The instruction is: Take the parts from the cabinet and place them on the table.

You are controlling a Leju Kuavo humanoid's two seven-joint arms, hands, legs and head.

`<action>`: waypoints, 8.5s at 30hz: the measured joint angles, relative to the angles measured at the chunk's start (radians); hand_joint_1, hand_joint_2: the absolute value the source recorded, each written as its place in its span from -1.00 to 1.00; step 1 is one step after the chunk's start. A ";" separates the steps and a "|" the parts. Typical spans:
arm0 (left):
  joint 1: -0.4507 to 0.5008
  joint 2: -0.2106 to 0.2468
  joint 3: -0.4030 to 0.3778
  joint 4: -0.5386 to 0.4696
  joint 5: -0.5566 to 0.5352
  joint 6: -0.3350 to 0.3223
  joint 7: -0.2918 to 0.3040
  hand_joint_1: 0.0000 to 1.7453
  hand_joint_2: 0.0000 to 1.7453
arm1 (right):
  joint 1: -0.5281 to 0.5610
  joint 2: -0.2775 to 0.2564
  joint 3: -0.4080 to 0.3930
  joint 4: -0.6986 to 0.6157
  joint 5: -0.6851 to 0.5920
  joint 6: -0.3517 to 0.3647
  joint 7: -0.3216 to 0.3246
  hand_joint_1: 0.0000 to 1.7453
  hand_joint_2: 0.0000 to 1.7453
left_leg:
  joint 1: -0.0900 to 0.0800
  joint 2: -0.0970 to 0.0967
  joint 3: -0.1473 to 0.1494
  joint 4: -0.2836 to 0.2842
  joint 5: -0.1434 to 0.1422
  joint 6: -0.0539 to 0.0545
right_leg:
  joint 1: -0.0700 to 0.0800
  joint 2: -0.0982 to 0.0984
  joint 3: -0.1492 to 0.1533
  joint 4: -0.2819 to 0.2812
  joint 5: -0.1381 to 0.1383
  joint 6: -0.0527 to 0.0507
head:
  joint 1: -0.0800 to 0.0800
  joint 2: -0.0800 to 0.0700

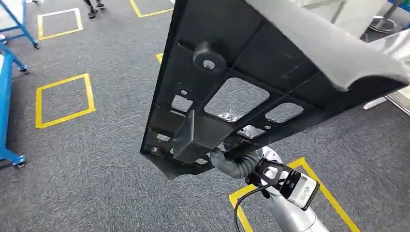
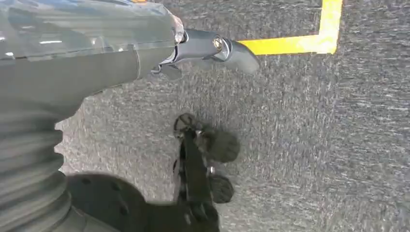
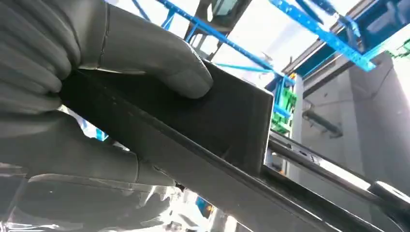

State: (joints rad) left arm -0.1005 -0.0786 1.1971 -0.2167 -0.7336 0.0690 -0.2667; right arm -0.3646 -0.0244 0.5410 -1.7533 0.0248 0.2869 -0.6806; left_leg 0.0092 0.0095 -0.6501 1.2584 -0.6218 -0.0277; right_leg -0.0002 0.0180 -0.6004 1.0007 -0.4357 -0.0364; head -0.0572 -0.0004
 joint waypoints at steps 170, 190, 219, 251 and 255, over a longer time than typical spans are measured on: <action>0.006 0.080 0.057 -0.005 0.000 -0.040 -0.024 -1.00 1.00 | 0.124 0.039 -0.077 -0.069 0.038 0.040 0.000 1.00 1.00 | 0.001 -0.014 0.088 -0.264 0.161 0.059 | -0.005 -0.008 -0.074 0.295 -0.229 0.063 | 0.000 0.000; -0.003 0.083 0.057 -0.006 0.000 -0.042 -0.032 -1.00 1.00 | 0.125 0.030 -0.082 -0.105 0.018 0.027 0.000 1.00 1.00 | 0.002 -0.016 0.002 -0.101 0.087 0.014 | 0.011 0.002 0.079 0.005 -0.062 0.005 | 0.000 0.000; 0.000 0.086 0.058 -0.006 0.000 -0.035 -0.035 -1.00 1.00 | 0.182 0.020 -0.106 -0.204 -0.029 0.073 0.000 1.00 1.00 | 0.005 -0.008 -0.042 0.040 0.004 0.006 | 0.001 -0.007 0.049 0.009 -0.041 0.008 | 0.000 0.000; -0.002 0.083 0.064 -0.006 0.000 -0.041 -0.036 -1.00 1.00 | 0.071 0.037 -0.035 -0.061 -0.021 0.065 0.000 1.00 1.00 | 0.001 -0.014 -0.029 -0.073 0.137 0.007 | 0.000 -0.015 0.069 0.006 -0.054 0.011 | 0.000 0.000; -0.005 0.082 0.067 -0.006 0.000 -0.042 -0.038 -1.00 1.00 | 0.054 0.042 -0.027 -0.046 -0.021 0.069 0.000 1.00 1.00 | -0.011 -0.013 0.037 -0.232 0.178 0.028 | 0.001 -0.014 0.086 0.003 -0.075 0.033 | 0.000 0.000</action>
State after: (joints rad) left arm -0.1051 0.0038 1.2638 -0.2224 -0.7336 0.0271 -0.3044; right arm -0.3106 0.0176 0.5139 -1.7994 0.0038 0.3555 -0.6809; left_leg -0.0020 -0.0033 -0.6132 1.0263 -0.4443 0.0002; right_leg 0.0005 0.0037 -0.5142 1.0037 -0.5111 -0.0038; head -0.0568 -0.0004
